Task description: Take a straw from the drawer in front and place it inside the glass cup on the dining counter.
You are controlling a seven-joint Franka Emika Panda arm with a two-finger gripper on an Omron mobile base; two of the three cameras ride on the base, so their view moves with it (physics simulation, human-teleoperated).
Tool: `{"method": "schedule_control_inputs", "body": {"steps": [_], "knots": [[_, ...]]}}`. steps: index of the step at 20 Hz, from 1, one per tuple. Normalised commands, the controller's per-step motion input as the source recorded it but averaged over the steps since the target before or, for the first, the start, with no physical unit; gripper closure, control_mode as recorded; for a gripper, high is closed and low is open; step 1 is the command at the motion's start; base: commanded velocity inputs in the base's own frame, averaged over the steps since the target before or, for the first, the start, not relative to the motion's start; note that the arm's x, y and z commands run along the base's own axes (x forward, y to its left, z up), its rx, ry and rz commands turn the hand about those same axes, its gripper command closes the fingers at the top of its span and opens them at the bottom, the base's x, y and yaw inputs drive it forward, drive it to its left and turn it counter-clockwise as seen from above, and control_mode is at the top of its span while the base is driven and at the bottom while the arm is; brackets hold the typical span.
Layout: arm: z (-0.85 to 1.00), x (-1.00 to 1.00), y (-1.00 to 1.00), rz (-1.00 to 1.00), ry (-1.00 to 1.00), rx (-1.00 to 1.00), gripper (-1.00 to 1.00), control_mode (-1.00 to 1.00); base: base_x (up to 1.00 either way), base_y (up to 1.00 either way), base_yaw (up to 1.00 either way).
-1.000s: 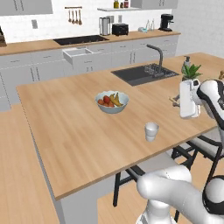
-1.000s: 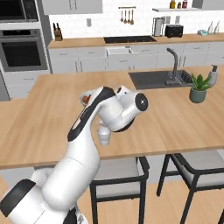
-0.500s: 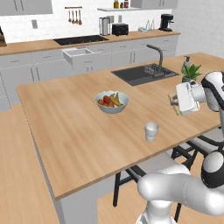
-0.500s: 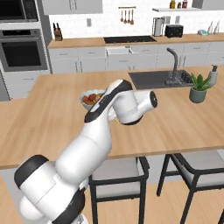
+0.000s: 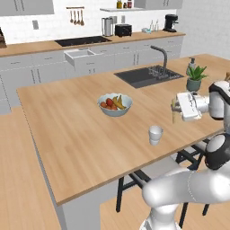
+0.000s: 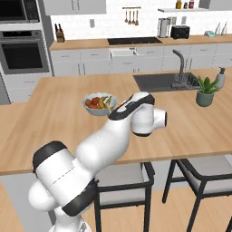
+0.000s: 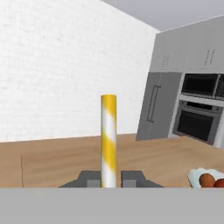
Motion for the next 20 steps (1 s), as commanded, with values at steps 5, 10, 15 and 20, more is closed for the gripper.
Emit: {"method": "schedule_control_inputs", "body": {"steps": [5, 10, 15, 20], "knots": [[-0.17, 0.37, 0.02, 0.12, 0.07, 0.15, 1.00, -1.00, 0.00, 0.00, 0.00], [-0.23, 0.18, 0.13, 0.11, 0.06, 0.12, 1.00, -1.00, 0.00, 0.00, 0.00], [-0.14, 0.06, 0.16, 0.06, 0.05, 0.08, 1.00, -1.00, 0.00, 0.00, 0.00], [-0.09, 0.00, 0.06, 0.04, 0.03, 0.02, 1.00, -1.00, 0.00, 0.00, 0.00]]}}
